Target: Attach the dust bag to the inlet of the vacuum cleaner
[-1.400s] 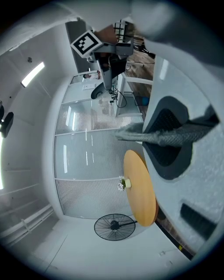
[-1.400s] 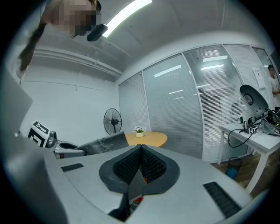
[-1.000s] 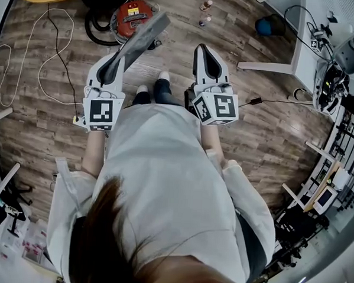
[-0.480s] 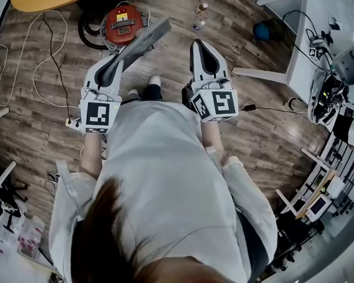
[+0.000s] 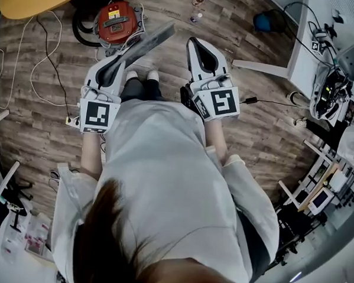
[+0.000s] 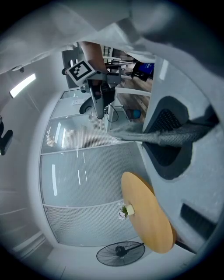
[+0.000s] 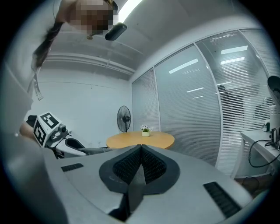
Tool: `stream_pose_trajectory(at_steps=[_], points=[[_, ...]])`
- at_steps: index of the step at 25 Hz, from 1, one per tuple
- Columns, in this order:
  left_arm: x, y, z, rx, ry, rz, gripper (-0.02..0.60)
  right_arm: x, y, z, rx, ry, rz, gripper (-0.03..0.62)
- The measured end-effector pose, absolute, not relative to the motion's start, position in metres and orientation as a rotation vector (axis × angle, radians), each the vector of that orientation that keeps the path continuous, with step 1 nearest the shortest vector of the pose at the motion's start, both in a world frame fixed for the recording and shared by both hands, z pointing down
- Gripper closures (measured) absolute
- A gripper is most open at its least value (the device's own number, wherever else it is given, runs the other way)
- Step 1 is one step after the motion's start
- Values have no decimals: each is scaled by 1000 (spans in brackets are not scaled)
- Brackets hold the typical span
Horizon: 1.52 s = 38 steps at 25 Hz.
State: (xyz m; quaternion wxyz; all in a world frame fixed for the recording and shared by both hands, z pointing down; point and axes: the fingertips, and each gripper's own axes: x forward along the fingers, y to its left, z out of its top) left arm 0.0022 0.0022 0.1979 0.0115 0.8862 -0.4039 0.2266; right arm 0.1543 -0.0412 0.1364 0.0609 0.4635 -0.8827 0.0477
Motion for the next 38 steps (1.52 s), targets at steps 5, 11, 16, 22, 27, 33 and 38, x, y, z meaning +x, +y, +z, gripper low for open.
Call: stream_pose_trajectory(at_steps=[5, 11, 16, 22, 27, 33, 38], points=[[10, -3, 204, 2794, -1143, 724, 546, 149, -42, 143, 1323, -2645, 113, 588], [12, -1, 232, 2796, -988, 792, 546, 117, -39, 170, 1048, -2608, 30, 508], [21, 3, 266, 2817, -855, 894, 546, 93, -29, 214, 767, -2542, 46, 411], [30, 18, 316, 2814, -709, 954, 546, 77, -15, 273, 518, -2478, 56, 357], [33, 29, 359, 2800, -652, 972, 546, 74, -1, 332, 382, -2377, 56, 353], [36, 35, 408, 2798, -595, 1039, 546, 68, 12, 403, 226, -2259, 9, 355], [32, 37, 448, 2790, -575, 1103, 546, 64, 20, 452, 134, -2187, -14, 434]])
